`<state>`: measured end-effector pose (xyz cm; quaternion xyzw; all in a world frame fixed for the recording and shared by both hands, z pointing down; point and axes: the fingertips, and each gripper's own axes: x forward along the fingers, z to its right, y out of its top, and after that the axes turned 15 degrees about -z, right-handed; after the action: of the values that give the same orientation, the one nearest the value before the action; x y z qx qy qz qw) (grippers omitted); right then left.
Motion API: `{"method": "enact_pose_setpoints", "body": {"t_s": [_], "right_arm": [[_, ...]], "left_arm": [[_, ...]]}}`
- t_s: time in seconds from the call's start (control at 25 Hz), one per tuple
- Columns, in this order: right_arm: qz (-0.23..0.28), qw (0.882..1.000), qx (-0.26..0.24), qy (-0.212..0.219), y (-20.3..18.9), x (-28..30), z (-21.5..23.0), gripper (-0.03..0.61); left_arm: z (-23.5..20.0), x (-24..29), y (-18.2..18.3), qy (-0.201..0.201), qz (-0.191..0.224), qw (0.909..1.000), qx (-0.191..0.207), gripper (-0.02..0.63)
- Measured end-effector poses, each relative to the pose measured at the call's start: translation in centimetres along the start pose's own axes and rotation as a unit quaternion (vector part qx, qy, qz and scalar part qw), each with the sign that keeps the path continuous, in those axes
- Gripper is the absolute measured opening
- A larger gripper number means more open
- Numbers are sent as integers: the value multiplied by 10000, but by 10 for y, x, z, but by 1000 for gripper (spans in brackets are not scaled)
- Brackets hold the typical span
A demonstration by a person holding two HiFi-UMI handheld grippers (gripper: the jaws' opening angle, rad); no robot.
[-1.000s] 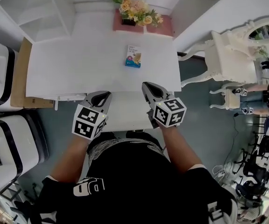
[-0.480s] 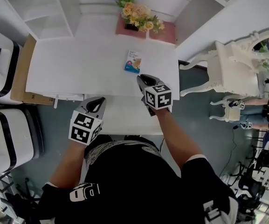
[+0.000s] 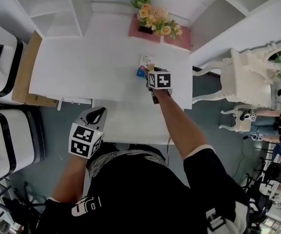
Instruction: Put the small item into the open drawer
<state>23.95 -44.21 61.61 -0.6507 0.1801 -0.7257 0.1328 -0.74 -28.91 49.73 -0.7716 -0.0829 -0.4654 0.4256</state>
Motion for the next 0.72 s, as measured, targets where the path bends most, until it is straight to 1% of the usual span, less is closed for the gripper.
{"method": "enact_pose_setpoints", "body": {"t_s": [0.08, 0.28, 0.4, 0.52, 0.72], "right_arm": [[-132, 9996, 257, -37, 4, 12, 4, 254], [-327, 9965, 687, -342, 12, 34, 16, 344], [-456, 9926, 1051, -410, 12, 46, 21, 409], [-508, 9898, 1250, -458, 16, 52, 22, 431], [-662, 9846, 1488, -633, 17, 68, 26, 431]], "left_arm": [[-6, 0, -5, -10, -28, 10000, -59, 17], [-19, -1, -15, -70, -135, 9998, -87, 15], [-25, -1, -20, -91, -182, 9998, -61, 15], [-29, -1, -25, -113, -215, 9997, -96, 17], [-43, -6, -31, -46, -240, 9996, -123, 15]]}}
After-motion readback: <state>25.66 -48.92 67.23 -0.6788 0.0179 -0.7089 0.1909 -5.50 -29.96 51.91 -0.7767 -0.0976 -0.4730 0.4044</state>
